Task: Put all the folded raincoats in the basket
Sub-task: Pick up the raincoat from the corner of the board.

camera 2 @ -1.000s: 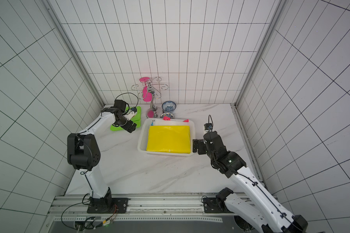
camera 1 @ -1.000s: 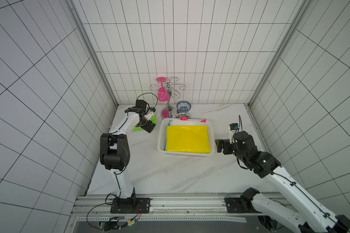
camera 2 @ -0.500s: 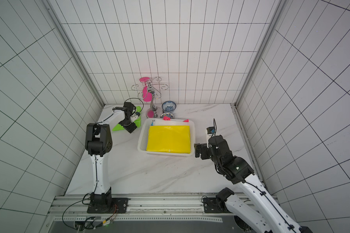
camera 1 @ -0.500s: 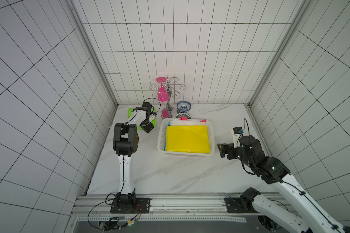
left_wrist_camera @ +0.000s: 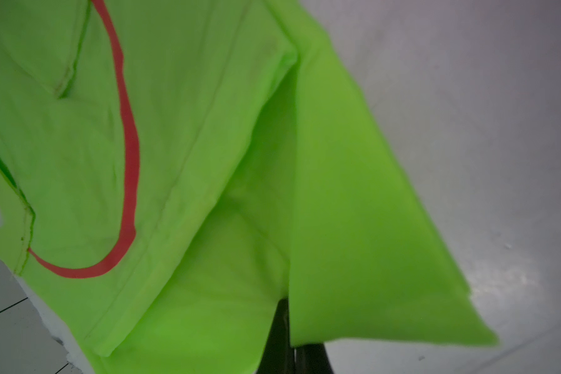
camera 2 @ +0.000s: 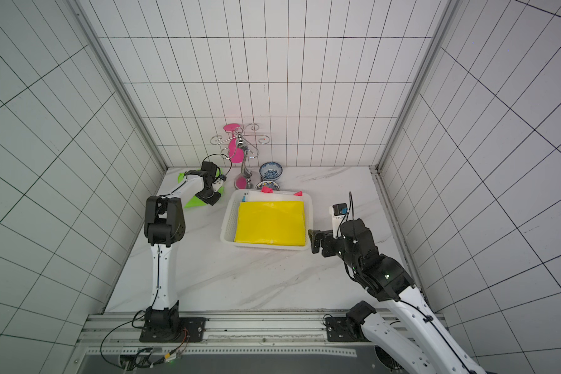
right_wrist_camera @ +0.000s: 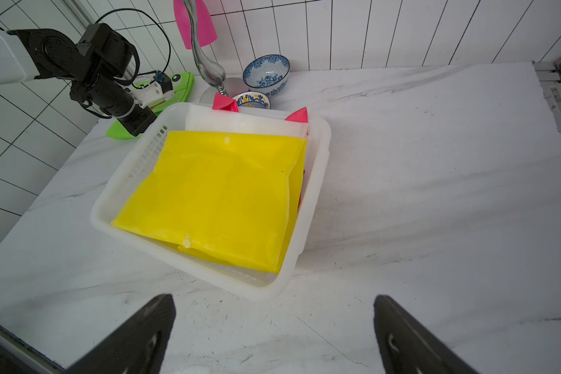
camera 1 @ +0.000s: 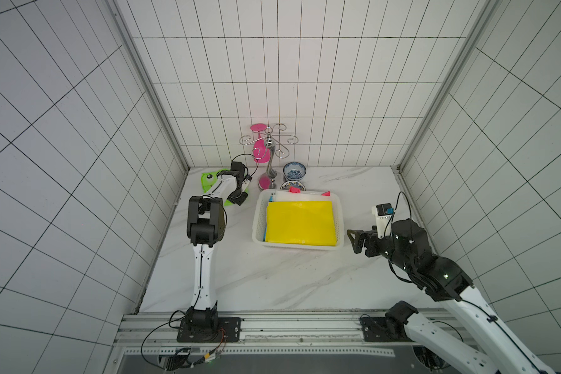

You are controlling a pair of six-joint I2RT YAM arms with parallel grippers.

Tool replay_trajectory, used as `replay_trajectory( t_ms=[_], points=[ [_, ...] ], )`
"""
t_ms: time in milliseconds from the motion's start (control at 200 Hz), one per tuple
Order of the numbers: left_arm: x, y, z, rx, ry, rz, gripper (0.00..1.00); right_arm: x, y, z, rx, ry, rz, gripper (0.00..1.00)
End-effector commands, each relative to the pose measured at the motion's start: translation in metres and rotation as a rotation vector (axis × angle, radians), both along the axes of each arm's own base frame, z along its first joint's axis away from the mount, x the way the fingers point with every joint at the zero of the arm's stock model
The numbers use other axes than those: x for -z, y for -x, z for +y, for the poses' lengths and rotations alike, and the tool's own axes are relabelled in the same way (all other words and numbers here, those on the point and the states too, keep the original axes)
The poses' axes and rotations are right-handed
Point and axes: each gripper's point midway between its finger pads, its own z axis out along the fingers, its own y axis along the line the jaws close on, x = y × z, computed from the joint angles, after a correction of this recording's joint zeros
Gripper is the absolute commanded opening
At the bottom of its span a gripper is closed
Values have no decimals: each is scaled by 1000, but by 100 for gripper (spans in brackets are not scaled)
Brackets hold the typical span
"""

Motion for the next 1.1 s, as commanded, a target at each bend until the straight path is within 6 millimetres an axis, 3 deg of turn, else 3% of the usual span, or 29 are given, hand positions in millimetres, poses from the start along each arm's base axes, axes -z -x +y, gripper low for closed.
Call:
replay_trajectory(
  t_ms=[0, 125, 310, 485, 740, 959, 1094],
  points=[
    [11, 33, -12, 3, 100, 93, 0, 10, 3, 13, -52, -29, 44, 99],
    [-23, 60, -16, 3, 191, 68, 0, 27, 4, 27, -83, 15, 123, 99],
    [-58, 119, -27, 44, 342, 61, 0, 45, 15, 84, -254, 19, 310, 99],
    [-68, 168, -27, 74, 438, 19, 0, 48, 17, 146, -254, -129, 491, 99],
    [-74, 228, -38, 161, 564, 5, 0, 45, 15, 239, -229, -483, 719, 99],
    [-93, 260, -32, 205, 582, -105, 0, 37, 2, 310, -147, -677, 816, 100],
    [-110, 269, -23, 195, 643, -187, 0, 38, -6, 344, -83, -706, 875, 93]
  ],
)
